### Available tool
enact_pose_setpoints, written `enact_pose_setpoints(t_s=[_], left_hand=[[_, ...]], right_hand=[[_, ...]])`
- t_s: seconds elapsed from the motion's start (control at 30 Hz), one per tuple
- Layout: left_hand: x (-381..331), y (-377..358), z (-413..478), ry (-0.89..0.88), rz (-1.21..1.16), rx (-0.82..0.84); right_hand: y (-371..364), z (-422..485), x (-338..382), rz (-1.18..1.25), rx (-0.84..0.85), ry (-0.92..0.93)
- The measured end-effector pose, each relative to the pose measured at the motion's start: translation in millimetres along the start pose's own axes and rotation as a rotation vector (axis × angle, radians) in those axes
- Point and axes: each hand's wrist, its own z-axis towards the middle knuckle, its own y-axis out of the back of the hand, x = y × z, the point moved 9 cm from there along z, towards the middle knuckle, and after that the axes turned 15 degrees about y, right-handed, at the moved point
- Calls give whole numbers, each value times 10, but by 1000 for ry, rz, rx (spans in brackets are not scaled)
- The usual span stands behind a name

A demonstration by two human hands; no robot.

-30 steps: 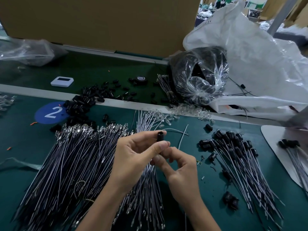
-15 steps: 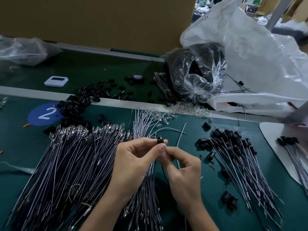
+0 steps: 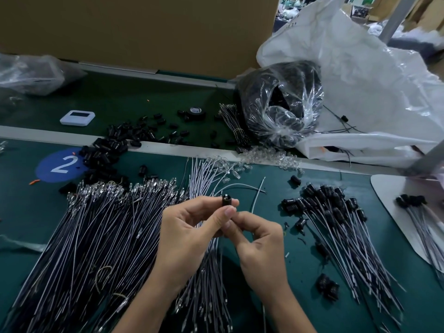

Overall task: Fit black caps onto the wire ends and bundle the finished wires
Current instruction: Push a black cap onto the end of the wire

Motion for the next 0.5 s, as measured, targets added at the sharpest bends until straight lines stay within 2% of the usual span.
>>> enact_pose_setpoints(t_s=[0.33, 0.5], left_hand=[[32, -7, -9, 33, -78, -10], [57, -40, -27, 1, -78, -15]], right_hand=[[13, -16, 38, 48, -38, 36], [45, -29, 13, -11, -47, 47]])
